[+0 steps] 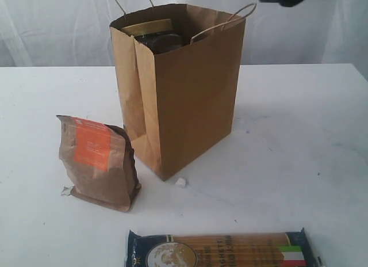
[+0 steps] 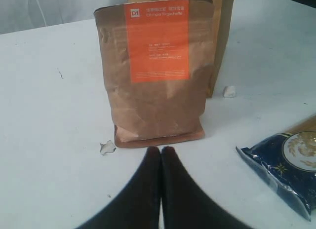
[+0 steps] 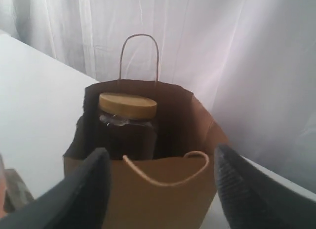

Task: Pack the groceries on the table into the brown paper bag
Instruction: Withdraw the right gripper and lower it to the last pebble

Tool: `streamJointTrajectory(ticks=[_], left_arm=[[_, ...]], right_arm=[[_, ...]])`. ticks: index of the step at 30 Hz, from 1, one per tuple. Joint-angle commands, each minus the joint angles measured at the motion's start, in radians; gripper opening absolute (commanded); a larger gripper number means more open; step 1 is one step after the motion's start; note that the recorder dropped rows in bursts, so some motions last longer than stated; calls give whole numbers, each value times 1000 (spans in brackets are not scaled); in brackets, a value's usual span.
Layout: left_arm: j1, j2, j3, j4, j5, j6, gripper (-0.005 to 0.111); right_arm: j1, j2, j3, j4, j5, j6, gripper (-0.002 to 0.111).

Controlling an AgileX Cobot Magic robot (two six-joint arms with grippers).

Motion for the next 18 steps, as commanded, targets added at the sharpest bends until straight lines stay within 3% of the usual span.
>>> streamJointTrajectory(ticks=[1, 10, 18], left_arm=[[5, -5, 3, -5, 1, 0, 0], [5, -5, 3, -5, 1, 0, 0], [5, -5, 3, -5, 1, 0, 0]], right_arm=[[-7, -146, 36, -9, 202, -9, 57], [-7, -271, 106, -9, 614, -12, 52], [-7, -227, 299, 102, 546, -108, 52]])
